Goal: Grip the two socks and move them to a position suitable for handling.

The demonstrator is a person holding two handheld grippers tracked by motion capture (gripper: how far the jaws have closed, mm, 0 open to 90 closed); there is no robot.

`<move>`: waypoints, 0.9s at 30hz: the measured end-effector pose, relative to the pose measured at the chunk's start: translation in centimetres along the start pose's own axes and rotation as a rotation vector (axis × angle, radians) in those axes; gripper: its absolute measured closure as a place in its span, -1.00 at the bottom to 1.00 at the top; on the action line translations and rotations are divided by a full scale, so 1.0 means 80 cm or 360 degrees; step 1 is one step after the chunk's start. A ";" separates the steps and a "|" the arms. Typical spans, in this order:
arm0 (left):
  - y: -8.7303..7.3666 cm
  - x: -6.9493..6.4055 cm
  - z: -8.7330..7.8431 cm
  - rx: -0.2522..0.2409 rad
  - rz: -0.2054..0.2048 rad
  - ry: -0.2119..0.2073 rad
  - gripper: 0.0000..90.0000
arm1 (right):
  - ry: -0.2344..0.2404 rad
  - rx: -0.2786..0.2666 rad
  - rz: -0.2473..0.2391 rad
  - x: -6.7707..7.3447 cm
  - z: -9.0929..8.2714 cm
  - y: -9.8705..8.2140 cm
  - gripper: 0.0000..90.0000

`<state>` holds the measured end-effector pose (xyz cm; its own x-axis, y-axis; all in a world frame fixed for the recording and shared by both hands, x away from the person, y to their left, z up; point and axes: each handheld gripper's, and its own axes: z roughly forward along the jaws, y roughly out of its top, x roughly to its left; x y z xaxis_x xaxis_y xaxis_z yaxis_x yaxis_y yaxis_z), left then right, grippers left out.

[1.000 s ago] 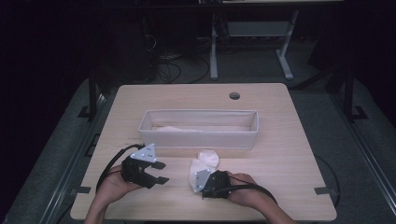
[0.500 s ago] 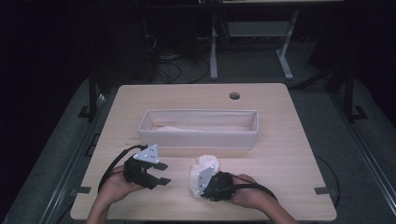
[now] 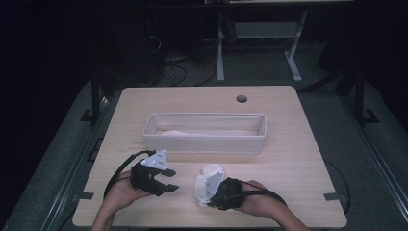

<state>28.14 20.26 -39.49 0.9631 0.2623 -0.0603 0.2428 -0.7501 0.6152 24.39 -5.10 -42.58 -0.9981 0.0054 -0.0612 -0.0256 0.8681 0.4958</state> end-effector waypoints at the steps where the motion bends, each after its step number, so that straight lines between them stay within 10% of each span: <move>1: 0.000 0.000 0.001 -0.0006 -0.0005 -0.0004 0.05 | 0.0006 -0.0003 0.0004 0.000 0.000 0.000 0.86; 27: 0.012 -0.006 0.013 0.0006 0.0038 -0.0028 0.11 | 0.0057 -0.0019 0.0001 0.010 -0.009 0.009 0.86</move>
<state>28.06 18.81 -39.69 0.9704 0.2340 -0.0595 0.2204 -0.7583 0.6135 23.55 -4.82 -41.63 -0.9995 -0.0122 -0.0297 -0.0256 0.8622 0.5059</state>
